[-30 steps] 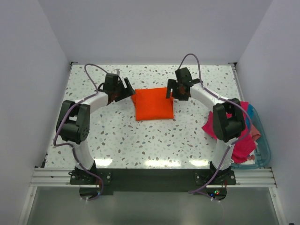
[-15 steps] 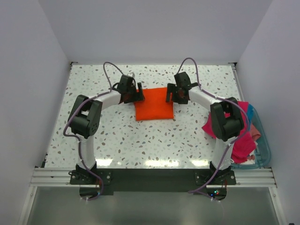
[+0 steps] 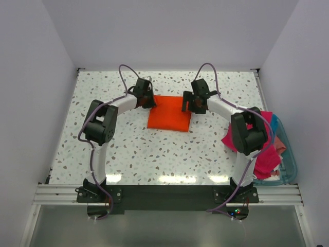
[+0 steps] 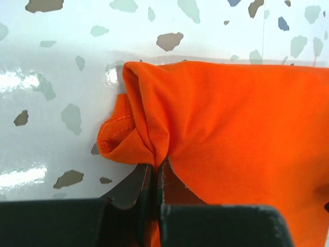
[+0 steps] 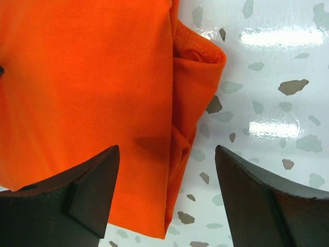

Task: Fold and stack the t-shirts
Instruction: Neatly place the folded tshirt to the corner

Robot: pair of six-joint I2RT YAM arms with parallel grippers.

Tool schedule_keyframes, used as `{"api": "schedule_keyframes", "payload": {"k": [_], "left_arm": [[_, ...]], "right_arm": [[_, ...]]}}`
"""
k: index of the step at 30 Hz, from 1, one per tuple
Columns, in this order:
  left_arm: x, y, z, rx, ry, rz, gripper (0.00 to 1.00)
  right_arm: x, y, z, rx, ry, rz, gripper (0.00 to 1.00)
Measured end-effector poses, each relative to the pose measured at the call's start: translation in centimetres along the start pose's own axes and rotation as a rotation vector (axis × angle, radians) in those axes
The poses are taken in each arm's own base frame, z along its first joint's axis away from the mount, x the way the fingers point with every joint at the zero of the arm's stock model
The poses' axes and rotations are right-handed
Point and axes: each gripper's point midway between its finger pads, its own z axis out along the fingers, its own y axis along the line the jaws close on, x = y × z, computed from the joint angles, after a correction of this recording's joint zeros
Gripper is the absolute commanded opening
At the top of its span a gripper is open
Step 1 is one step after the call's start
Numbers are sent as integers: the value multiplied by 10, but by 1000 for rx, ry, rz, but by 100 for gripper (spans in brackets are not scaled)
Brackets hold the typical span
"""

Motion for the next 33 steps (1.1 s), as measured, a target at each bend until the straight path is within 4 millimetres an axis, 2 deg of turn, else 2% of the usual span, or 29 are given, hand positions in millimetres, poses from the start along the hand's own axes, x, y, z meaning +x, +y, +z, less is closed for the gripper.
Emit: {"api": "schedule_keyframes", "payload": {"k": [4,7,9,12,14,15,17,18,20,22,25,26,28,33], "left_arm": [[-11,9,4,34,12,-75,0],[-31,44,0,23,0,-183,0],[-49,82,-6,-6,-28,-276,0],[-73,169,-28,-71,-116,-489,0],[-73,228,-55,-117,-193,-653,0],[-64,258,-76,-153,-233,-749,0],[-58,298,-99,-205,-290,-850,0],[-53,310,-108,-228,-313,-891,0],[-49,316,-115,-243,-339,-925,1],[-48,306,-112,-219,-347,-929,3],[-44,287,-104,-179,-340,-932,23],[-42,281,-103,-168,-338,-935,35],[-41,269,-105,-145,-347,-933,47],[-39,259,-131,-197,-384,-905,64]], "right_arm": [[-3,1,-6,-4,-10,0,78],[-10,4,-16,-14,-34,1,78],[-15,6,-22,-23,-51,2,78],[-21,9,-29,-35,-69,3,78],[-21,10,-30,-40,-70,3,78],[-21,11,-30,-43,-68,3,78],[-20,12,-30,-50,-65,2,78],[-20,13,-30,-54,-65,2,78],[-20,14,-30,-58,-65,2,78],[-20,14,-30,-60,-64,2,78],[-21,15,-30,-66,-65,1,78],[-21,16,-30,-68,-65,1,79],[-20,17,-31,-76,-62,0,79],[-18,22,-31,-91,-56,-5,79]]}}
